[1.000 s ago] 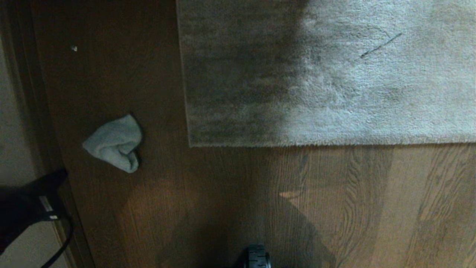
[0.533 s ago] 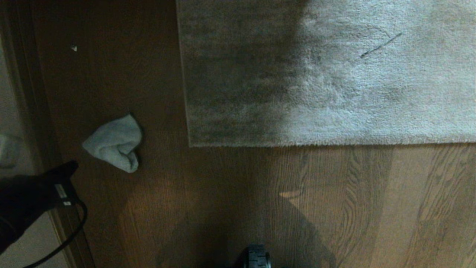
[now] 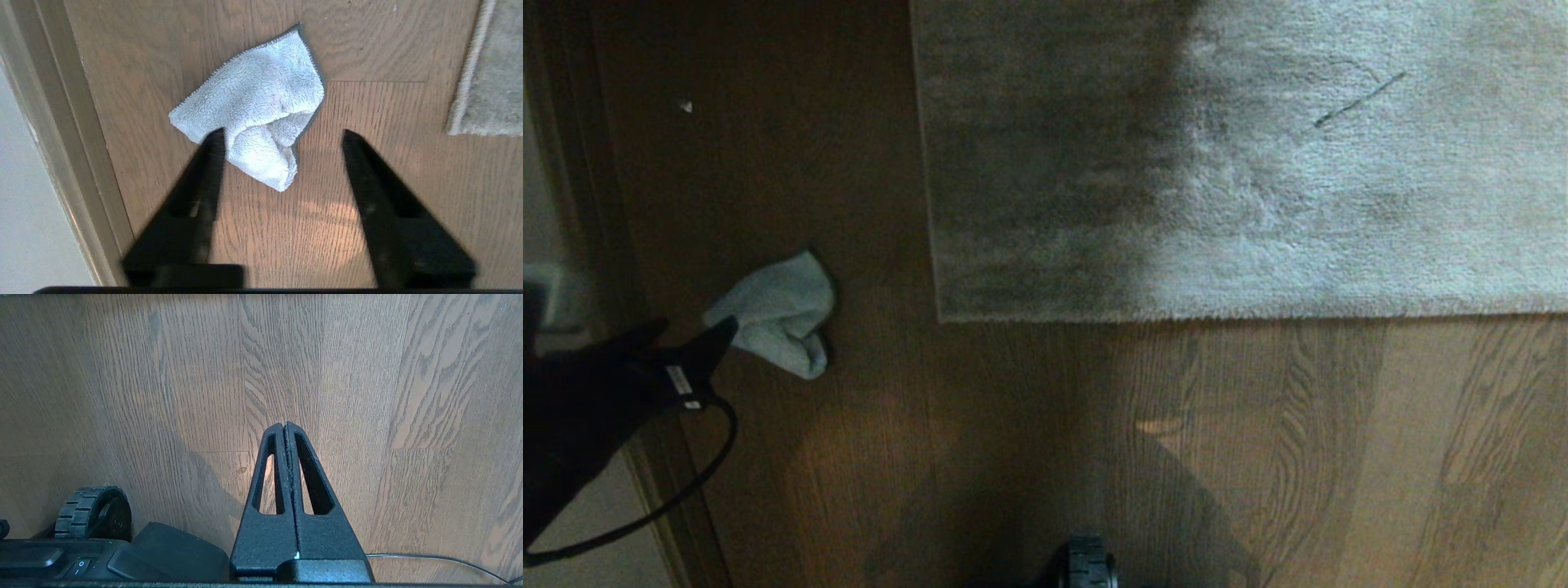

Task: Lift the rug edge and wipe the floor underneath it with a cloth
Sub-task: Pick up the rag

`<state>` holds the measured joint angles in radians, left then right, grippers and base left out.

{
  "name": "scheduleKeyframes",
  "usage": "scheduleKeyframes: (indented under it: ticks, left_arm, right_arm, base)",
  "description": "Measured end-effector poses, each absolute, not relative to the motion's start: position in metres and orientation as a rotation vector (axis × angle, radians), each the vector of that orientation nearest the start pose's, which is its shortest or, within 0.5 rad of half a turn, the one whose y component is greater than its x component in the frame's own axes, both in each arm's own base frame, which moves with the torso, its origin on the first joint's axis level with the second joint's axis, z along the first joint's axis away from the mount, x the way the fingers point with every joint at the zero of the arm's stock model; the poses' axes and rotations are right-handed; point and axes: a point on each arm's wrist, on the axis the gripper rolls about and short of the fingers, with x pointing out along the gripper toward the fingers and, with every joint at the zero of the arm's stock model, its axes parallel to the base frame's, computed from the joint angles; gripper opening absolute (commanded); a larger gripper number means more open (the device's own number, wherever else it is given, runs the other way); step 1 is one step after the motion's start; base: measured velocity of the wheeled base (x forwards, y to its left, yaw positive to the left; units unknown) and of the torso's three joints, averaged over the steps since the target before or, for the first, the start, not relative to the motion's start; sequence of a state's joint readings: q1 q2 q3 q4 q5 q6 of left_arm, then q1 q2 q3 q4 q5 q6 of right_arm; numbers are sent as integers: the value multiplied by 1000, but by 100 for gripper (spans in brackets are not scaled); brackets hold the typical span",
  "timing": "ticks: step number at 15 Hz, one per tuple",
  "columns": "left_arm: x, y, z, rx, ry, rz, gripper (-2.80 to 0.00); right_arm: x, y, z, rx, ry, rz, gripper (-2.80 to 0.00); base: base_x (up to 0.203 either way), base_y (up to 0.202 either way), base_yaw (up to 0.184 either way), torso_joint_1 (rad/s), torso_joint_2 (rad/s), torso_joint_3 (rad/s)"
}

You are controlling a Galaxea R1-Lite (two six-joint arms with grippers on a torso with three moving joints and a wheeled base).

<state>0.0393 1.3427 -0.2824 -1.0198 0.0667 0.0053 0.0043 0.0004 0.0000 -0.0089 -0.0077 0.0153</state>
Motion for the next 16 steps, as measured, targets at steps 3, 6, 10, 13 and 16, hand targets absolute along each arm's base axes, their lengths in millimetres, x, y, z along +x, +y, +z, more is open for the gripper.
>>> scheduleKeyframes:
  ticks: [3,6,10,13,16]
  left_arm:
    - [194,10,174,9,42,109,0]
    - [201,15,174,8,48,130,0]
    - [210,16,171,3,49,133,0]
    - [220,16,167,6,33,125,0]
    - [230,16,161,10,20,125,0]
  right_arm:
    - [-23,0,76,15,-9,-3,-280]
    - [-23,0,76,15,-8,-3,-280]
    - [-23,0,76,15,-9,-4,-280]
    - [-23,0,76,15,-9,-4,-280]
    - [-23,0,76,15,-9,-3,-280]
  base:
    - [0,0,0,0,0,0]
    - [0,0,0,0,0,0]
    - [0,0,0,0,0,0]
    - [0,0,0,0,0,0]
    - [0,0,0,0,0,0]
